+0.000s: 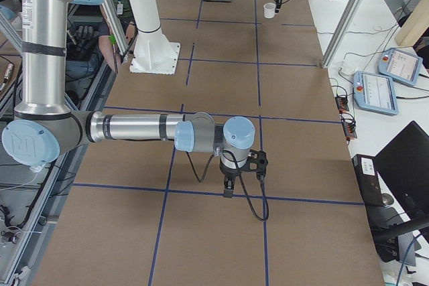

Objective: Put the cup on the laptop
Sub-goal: 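Lift the white cup with the left gripper and carry it toward the laptop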

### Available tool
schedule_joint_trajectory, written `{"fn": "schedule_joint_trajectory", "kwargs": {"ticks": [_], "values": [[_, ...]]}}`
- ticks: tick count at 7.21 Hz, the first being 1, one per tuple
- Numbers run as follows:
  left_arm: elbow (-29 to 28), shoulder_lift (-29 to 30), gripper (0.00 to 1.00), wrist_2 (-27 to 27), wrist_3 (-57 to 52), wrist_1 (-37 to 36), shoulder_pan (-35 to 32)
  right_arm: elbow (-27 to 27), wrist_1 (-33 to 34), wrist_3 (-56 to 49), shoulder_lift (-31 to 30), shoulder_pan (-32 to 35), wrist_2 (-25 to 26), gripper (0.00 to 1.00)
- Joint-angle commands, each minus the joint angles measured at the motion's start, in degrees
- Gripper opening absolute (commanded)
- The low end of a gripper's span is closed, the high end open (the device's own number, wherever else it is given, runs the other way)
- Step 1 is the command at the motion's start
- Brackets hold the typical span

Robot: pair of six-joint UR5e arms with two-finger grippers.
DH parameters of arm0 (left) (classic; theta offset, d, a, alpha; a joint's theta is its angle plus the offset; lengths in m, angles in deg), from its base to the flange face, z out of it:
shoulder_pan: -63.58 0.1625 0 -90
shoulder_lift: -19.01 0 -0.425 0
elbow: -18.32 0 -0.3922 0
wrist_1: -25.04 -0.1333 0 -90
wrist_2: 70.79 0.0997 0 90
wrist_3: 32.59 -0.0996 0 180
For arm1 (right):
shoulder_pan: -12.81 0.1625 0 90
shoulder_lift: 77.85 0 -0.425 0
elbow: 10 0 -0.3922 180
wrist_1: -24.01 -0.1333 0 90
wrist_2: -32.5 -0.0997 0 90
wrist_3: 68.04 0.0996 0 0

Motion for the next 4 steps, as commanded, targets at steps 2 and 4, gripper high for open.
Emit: {"fn": "schedule_joint_trajectory", "kwargs": {"ticks": [2, 4], "values": [[17.6, -11.5, 0.0, 0.0, -3.0, -7.9, -2.9, 0.0, 0.0, 0.0, 0.0, 0.0, 0.0, 1.0], [30.3, -24.6, 0.0, -0.3, -3.1, -8.4, -3.8, 0.0, 0.0, -0.1, 0.0, 0.0, 0.0, 1.0]]}}
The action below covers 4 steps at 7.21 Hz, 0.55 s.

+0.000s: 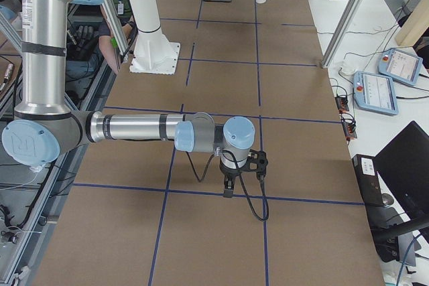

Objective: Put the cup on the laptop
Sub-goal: 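Lift the white cup with the left gripper and carry it toward the laptop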

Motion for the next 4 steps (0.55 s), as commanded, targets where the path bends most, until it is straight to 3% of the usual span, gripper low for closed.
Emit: {"fn": "schedule_joint_trajectory", "kwargs": {"ticks": [1, 3, 4], "values": [[11.9, -14.2, 0.0, -0.2, 0.1, 0.0, -0.6, 0.0, 0.0, 0.0, 0.0, 0.0, 0.0, 1.0], [18.4, -26.3, 0.0, -0.2, -0.1, 1.8, -1.8, 0.0, 0.0, 0.0, 0.0, 0.0, 0.0, 1.0], [18.7, -33.8, 0.0, -0.2, -0.1, 9.9, -2.2, 0.0, 0.0, 0.0, 0.0, 0.0, 0.0, 1.0]]}}
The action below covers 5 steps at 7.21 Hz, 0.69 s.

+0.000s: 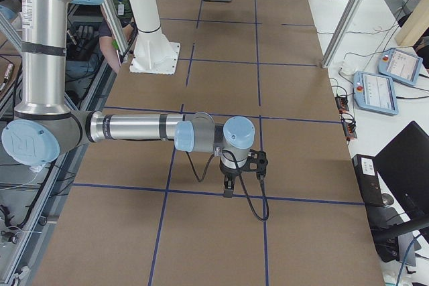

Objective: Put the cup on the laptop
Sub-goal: 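Bring the held cup over the silver laptop with the left gripper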

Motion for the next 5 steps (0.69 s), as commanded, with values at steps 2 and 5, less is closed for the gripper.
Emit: {"fn": "schedule_joint_trajectory", "kwargs": {"ticks": [2, 5], "values": [[-2.6, -18.4, 0.0, 0.0, -1.8, 22.2, -1.8, 0.0, 0.0, 0.0, 0.0, 0.0, 0.0, 1.0], [-10.0, -18.6, 0.0, 0.0, -4.2, 26.7, -3.6, 0.0, 0.0, 0.0, 0.0, 0.0, 0.0, 1.0]]}}
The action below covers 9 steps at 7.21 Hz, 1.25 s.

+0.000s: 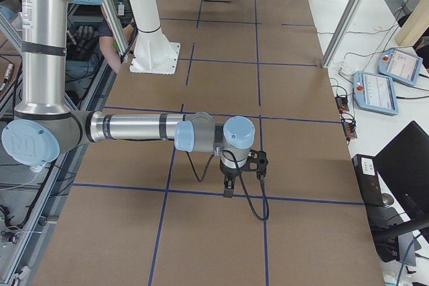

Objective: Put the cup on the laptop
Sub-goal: 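Bring the held cup over the silver laptop with the left gripper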

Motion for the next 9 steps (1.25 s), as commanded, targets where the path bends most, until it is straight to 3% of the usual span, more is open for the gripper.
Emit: {"fn": "schedule_joint_trajectory", "kwargs": {"ticks": [1, 9], "values": [[-2.3, -0.1, 0.0, 0.0, -0.3, 1.4, -0.3, 0.0, 0.0, 0.0, 0.0, 0.0, 0.0, 1.0], [-2.7, 0.7, 0.0, -1.6, 2.6, 1.4, -0.1, 0.0, 0.0, 0.0, 0.0, 0.0, 0.0, 1.0]]}}
